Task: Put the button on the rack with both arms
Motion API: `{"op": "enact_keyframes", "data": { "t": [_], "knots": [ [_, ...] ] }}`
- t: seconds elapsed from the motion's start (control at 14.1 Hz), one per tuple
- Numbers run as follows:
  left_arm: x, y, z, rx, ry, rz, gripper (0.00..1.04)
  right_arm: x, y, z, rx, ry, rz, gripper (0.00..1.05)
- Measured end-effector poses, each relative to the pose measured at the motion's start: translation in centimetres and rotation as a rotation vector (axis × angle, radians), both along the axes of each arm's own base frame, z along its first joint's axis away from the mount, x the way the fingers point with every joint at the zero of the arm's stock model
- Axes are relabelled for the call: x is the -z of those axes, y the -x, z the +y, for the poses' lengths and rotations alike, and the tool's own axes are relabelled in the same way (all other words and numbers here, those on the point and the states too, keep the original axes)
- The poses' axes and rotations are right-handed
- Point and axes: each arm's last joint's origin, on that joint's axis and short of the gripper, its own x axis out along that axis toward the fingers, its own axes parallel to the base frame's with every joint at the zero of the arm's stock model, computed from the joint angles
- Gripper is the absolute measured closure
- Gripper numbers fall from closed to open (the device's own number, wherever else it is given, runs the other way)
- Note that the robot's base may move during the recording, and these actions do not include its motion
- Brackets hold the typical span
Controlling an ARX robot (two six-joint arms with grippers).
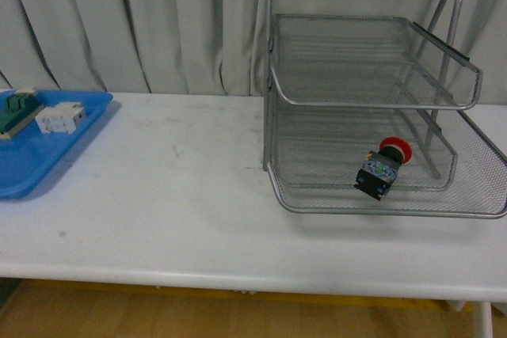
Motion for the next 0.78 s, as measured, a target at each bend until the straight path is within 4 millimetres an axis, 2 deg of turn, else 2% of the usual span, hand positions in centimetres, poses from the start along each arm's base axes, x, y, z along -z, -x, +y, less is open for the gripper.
{"op": "enact_keyframes", "data": {
  "t": [0.14, 0.21, 0.28, 0.36, 0.5, 0.71, 0.78],
  "knots": [
    [0.0, 0.0, 0.0, 0.000, 0.000, 0.000, 0.07, -3.4, -4.2, 0.4, 0.004, -0.009, -0.037, 0.06],
    [0.0, 0.0, 0.0, 0.000, 0.000, 0.000, 0.07, -3.9, -6.8, 0.8, -0.012, -0.014, 0.047, 0.06],
    [0.0, 0.0, 0.0, 0.000, 0.000, 0.000, 0.07, -3.3, -8.9, 1.1, -0.021, -0.019, 0.164, 0.13],
    [0.0, 0.0, 0.0, 0.000, 0.000, 0.000, 0.07, -2.5, -10.7, 1.5, -0.027, -0.020, 0.273, 0.24],
    [0.0, 0.0, 0.0, 0.000, 0.000, 0.000, 0.07, -1.8, -13.9, 2.5, -0.062, -0.013, 0.471, 0.59],
    [0.0, 0.0, 0.0, 0.000, 0.000, 0.000, 0.07, 1.2, -14.1, 4.2, -0.137, 0.014, 0.701, 1.03],
    [0.0, 0.0, 0.0, 0.000, 0.000, 0.000, 0.07, 2.0, -14.2, 4.6, -0.149, 0.023, 0.737, 1.03]
  ]
}}
